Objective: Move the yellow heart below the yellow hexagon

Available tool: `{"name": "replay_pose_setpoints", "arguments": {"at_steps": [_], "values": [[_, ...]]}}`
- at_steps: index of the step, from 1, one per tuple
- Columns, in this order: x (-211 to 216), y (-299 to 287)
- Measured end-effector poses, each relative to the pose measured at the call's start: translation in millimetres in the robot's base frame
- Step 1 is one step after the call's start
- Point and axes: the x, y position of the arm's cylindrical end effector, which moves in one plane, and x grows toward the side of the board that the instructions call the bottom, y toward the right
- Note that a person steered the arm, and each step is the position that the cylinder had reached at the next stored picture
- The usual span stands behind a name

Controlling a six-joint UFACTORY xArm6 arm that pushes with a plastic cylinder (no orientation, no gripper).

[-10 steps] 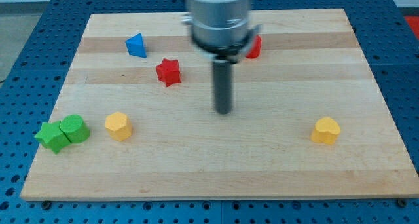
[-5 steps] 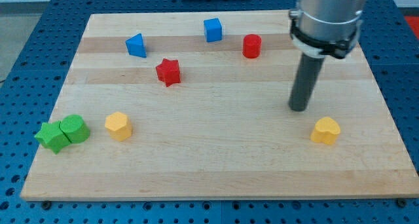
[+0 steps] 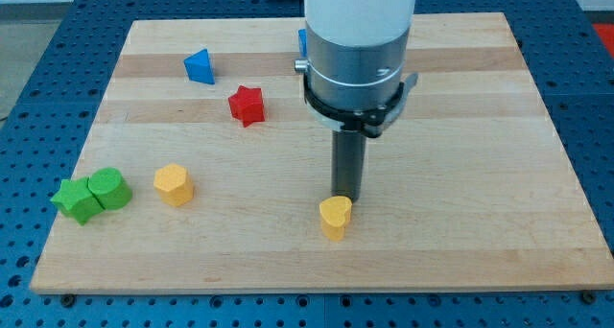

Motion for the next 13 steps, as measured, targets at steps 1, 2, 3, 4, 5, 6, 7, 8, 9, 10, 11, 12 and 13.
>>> {"name": "replay_pose_setpoints", "arguments": {"at_steps": [1,2,3,4,5,6,7,8,9,10,11,12,13], "values": [[19,37],[33,-38],[25,-135],[21,-170],[27,-121],[27,-123],[27,-137],[27,-137],[27,-138],[32,-146],[33,-181],[48,-171],[75,-167]]}}
